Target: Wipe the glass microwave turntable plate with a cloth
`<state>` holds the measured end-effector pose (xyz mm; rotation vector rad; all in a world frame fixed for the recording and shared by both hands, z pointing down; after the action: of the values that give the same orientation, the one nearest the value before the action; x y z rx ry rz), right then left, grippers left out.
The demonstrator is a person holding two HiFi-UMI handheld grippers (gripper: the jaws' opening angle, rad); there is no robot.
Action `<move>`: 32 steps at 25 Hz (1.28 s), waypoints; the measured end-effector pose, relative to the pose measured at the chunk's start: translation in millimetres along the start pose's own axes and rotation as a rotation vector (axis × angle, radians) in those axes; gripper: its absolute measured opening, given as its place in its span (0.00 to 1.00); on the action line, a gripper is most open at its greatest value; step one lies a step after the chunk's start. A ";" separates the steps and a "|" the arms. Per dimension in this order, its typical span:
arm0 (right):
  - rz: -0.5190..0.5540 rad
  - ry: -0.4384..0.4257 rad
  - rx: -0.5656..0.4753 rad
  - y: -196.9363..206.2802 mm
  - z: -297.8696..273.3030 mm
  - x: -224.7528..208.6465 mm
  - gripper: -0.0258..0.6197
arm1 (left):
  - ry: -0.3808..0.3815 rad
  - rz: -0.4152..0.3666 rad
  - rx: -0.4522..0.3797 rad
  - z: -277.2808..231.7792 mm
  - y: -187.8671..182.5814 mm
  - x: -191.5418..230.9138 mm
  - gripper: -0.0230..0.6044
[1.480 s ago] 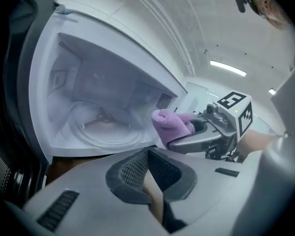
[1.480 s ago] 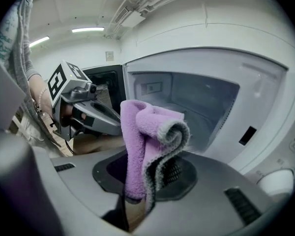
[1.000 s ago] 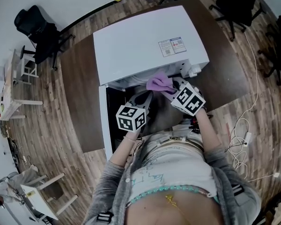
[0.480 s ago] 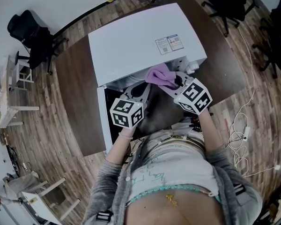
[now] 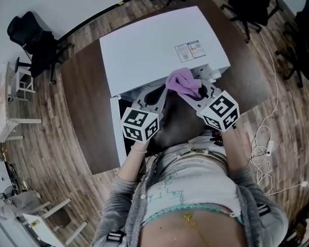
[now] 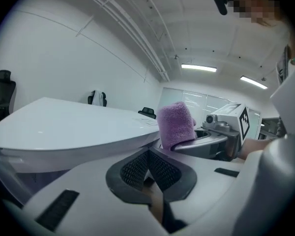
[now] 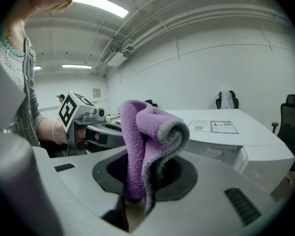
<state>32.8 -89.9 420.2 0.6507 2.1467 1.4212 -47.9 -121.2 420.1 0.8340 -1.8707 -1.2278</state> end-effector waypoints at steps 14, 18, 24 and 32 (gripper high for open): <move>-0.030 0.063 -0.127 -30.1 2.8 -2.4 0.21 | 0.001 -0.143 -0.107 12.8 -27.4 -3.4 0.05; -0.025 0.054 -0.138 -32.9 -1.4 -1.0 0.21 | -0.008 -0.187 -0.115 15.3 -31.2 -4.4 0.05; -0.052 0.044 -0.124 -25.7 -6.1 1.7 0.21 | -0.022 -0.190 -0.122 20.7 -31.5 -2.8 0.05; -0.048 0.048 -0.107 -22.6 -6.6 -0.3 0.21 | -0.038 -0.235 -0.109 20.5 -29.5 -4.7 0.05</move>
<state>26.1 -102.6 401.5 0.5269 2.0910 1.5285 -59.2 -117.7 385.9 0.9980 -1.7548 -1.4850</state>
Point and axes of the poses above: the fingertips, and each gripper's own axes: z backward along the fingers, x to its left, y out of its underside, the point moved 3 cm from there along z, backward along the fingers, and after that the axes turned 2 degrees about -z, right-handed, at the moved point
